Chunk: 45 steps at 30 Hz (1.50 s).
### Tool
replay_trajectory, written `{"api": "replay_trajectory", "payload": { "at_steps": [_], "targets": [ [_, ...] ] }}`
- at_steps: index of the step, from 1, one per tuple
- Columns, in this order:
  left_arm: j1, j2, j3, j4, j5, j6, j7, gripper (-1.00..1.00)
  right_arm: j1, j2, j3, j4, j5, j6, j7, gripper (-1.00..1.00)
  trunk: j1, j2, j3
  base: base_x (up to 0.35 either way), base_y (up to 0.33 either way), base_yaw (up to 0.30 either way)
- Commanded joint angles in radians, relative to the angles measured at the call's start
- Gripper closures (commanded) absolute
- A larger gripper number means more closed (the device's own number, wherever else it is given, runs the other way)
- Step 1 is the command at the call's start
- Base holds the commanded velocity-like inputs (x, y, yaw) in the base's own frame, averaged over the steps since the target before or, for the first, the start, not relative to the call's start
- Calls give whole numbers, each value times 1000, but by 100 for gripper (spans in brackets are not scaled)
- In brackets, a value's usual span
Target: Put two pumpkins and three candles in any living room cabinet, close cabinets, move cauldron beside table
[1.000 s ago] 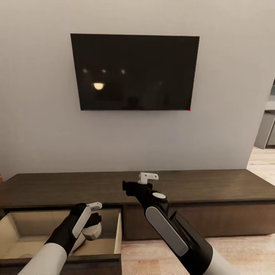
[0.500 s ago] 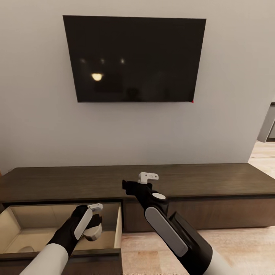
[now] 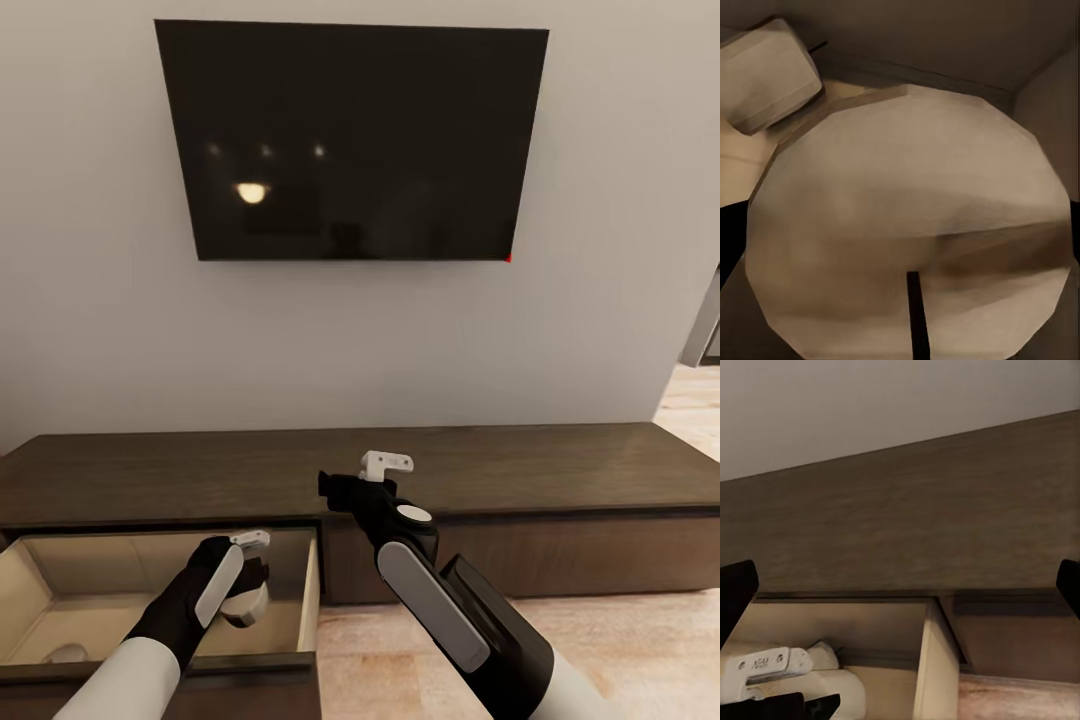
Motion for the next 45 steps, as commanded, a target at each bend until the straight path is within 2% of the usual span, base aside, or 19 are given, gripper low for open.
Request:
{"api": "replay_trajectory", "payload": {
  "at_steps": [1,19,45],
  "targets": [
    [0,0,-3,-1,9,2,9,100,-1,0,1,-1,-6,3,-8,-100,0,0,-1,246,0,0],
    [0,0,-2,-8,9,2,9,100,-1,0,1,2,-6,3,-8,-100,0,0,-1,87,-10,0],
    [0,2,-2,-10,9,3,10,100,-1,0,1,-1,-6,3,-8,-100,12,-7,-102,0,0,0]
  ]
}}
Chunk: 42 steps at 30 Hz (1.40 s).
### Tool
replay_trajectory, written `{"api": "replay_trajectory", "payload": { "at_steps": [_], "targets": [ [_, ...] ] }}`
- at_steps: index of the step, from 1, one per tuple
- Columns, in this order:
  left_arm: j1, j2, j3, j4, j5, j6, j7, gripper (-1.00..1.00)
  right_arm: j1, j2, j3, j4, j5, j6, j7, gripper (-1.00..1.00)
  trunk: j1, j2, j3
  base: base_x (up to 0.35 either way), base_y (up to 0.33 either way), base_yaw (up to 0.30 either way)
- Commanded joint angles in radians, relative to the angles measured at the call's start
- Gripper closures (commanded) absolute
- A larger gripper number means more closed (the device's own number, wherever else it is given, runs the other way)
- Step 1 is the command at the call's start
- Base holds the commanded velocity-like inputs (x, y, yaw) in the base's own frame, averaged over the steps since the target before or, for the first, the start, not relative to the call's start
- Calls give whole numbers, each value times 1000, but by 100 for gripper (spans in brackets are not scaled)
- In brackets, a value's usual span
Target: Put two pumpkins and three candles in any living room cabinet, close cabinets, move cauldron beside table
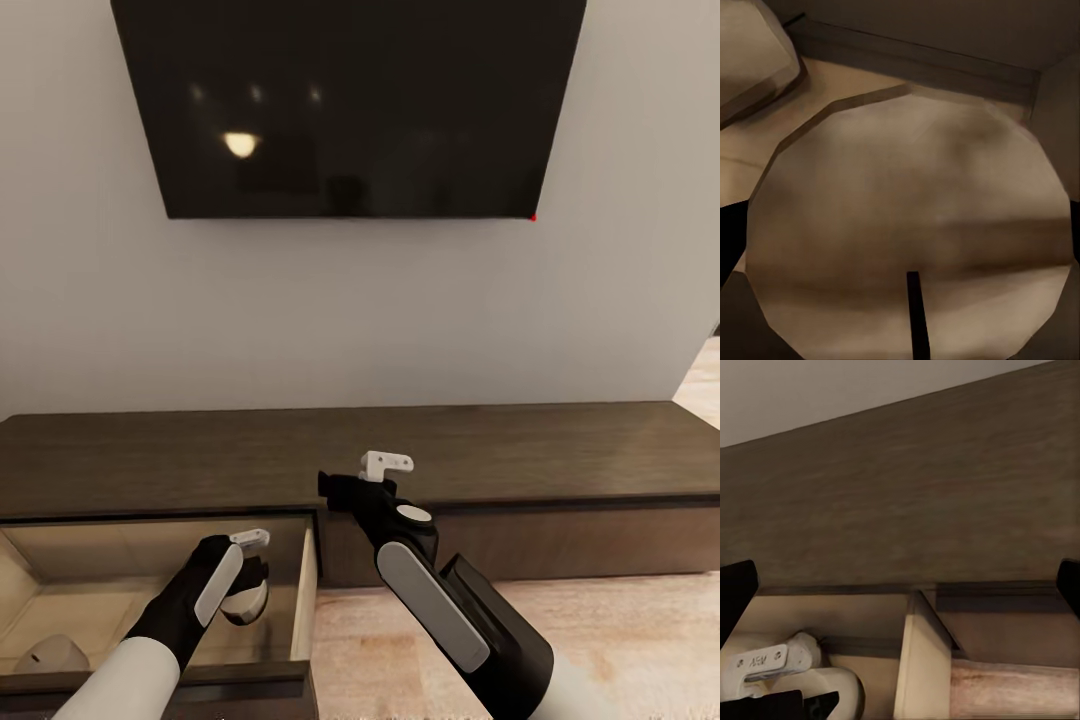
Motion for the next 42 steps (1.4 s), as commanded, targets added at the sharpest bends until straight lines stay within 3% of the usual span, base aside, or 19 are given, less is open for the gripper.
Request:
{"api": "replay_trajectory", "payload": {
  "at_steps": [1,19,33,34,42],
  "targets": [
    [-1,0,-3,-1,9,2,9,100,-1,0,1,-1,-6,3,-8,-100,0,-1,-5,0,0,0],
    [-1,0,-4,-1,7,1,9,100,-1,0,0,0,-6,3,-8,-100,8,-5,-75,0,0,0],
    [-1,0,-4,-1,7,0,9,100,-1,0,1,2,-6,3,-8,-100,8,-5,-75,0,0,0],
    [-1,0,-4,-1,7,0,9,-100,-1,0,1,2,-6,3,-8,-100,8,-5,-75,0,0,0],
    [-1,1,-4,-4,7,2,9,-100,-1,0,1,0,-6,3,-8,-100,8,-5,-75,0,0,0]
  ]
}}
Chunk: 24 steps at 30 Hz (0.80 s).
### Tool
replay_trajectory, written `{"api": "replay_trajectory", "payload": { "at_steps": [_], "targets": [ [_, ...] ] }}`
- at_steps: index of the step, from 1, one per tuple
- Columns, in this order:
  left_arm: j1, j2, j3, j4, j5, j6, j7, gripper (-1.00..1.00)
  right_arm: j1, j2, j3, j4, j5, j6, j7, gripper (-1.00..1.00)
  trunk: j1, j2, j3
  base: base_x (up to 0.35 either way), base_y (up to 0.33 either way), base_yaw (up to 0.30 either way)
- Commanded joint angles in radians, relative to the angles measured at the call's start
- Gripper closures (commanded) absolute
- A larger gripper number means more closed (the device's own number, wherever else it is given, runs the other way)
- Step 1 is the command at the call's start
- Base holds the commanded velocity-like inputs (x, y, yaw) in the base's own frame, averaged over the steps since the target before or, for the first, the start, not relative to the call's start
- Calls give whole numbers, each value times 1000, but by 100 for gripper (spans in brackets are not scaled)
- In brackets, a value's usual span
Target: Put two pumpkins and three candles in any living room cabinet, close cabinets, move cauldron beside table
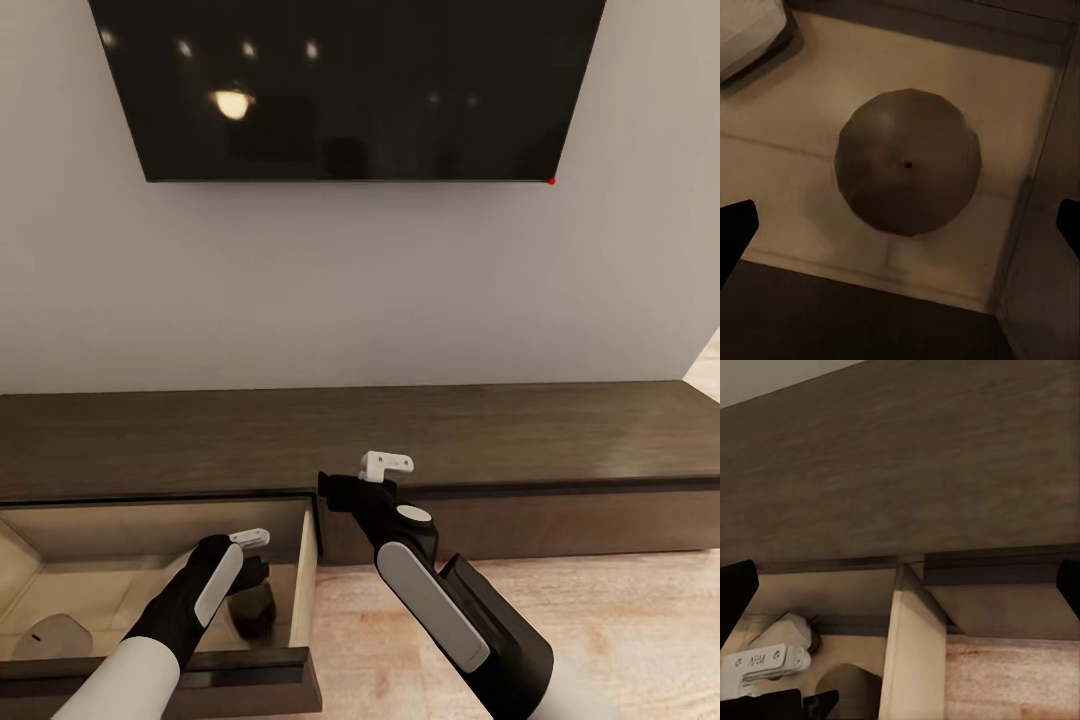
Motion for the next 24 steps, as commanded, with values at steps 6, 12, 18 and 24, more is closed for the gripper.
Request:
{"api": "replay_trajectory", "payload": {
  "at_steps": [6,12,18,24],
  "targets": [
    [0,0,-2,-2,9,2,9,-100,-1,0,1,-1,-6,3,-8,-100,-2,1,15,0,0,0],
    [0,1,-1,-23,11,5,11,-100,-1,0,0,-1,-6,3,-8,-100,-5,2,38,0,0,0],
    [0,2,3,-37,17,8,14,-100,-1,0,0,0,-5,3,-8,-100,-7,3,61,0,0,0],
    [0,5,5,-38,21,9,9,-100,-1,0,0,1,-6,3,-8,-100,-10,5,84,-94,0,0]
  ]
}}
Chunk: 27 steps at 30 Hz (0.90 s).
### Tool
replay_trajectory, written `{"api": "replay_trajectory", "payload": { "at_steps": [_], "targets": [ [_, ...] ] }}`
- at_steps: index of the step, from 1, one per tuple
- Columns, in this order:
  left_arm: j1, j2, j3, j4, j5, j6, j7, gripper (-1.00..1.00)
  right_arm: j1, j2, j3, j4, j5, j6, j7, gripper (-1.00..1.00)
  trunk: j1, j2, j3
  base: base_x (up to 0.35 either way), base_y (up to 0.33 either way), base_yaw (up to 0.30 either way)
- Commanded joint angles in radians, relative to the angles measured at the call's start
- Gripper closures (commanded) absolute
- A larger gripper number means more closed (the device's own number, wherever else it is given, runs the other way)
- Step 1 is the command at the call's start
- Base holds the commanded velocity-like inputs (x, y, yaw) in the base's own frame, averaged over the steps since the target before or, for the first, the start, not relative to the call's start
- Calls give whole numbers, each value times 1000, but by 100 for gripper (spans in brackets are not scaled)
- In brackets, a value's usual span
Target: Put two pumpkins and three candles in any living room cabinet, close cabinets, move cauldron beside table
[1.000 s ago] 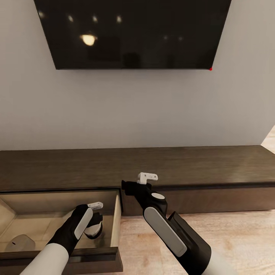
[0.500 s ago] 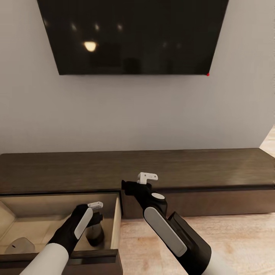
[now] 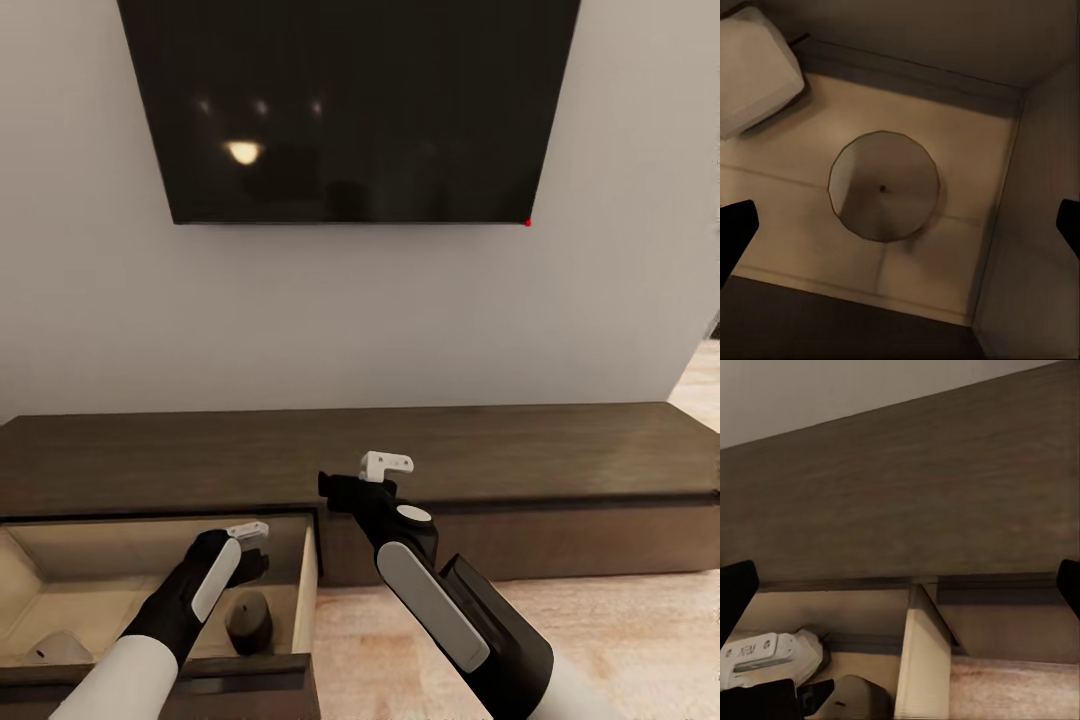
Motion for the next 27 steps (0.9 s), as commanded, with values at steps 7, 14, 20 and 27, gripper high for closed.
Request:
{"api": "replay_trajectory", "payload": {
  "at_steps": [7,14,20,27],
  "targets": [
    [0,6,-1,-2,10,2,8,-100,-1,0,1,-1,-6,3,-8,-100,-4,1,26,-45,0,0],
    [0,13,34,-47,20,8,6,-100,-1,0,1,0,-6,3,-7,-100,-7,3,53,-80,37,0],
    [1,16,87,-53,21,11,6,-100,-1,0,1,0,-6,3,-8,-100,-9,4,76,-121,78,0],
    [1,47,98,-55,33,13,4,-100,-1,0,1,0,-6,3,-8,-100,-13,6,104,-14,9,0]
  ]
}}
